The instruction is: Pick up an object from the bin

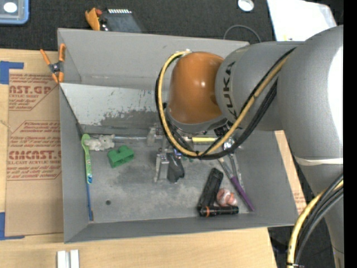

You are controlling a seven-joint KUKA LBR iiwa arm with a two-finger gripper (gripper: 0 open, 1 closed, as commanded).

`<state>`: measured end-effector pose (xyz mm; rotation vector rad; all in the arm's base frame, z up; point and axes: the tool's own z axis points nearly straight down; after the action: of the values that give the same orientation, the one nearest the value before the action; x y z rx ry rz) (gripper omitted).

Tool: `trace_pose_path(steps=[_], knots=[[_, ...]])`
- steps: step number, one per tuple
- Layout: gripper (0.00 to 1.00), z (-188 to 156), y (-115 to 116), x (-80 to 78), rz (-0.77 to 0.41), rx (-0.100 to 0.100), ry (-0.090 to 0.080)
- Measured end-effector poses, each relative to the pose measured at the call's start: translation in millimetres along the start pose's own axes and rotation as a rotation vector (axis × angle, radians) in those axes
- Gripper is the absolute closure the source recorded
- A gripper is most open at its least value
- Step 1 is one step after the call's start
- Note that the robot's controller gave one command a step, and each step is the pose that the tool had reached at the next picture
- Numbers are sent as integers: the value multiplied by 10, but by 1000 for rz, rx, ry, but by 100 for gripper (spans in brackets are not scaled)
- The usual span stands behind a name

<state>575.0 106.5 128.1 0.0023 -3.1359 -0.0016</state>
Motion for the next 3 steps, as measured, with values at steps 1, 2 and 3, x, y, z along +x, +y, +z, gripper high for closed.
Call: trace_pose_path(steps=[1,2,3], knots=[[0,-36,-2,-21,1,-1,-7],[0,562,819,-144,28,-4,-10],[0,96,1070,-119,-126,1,-19]])
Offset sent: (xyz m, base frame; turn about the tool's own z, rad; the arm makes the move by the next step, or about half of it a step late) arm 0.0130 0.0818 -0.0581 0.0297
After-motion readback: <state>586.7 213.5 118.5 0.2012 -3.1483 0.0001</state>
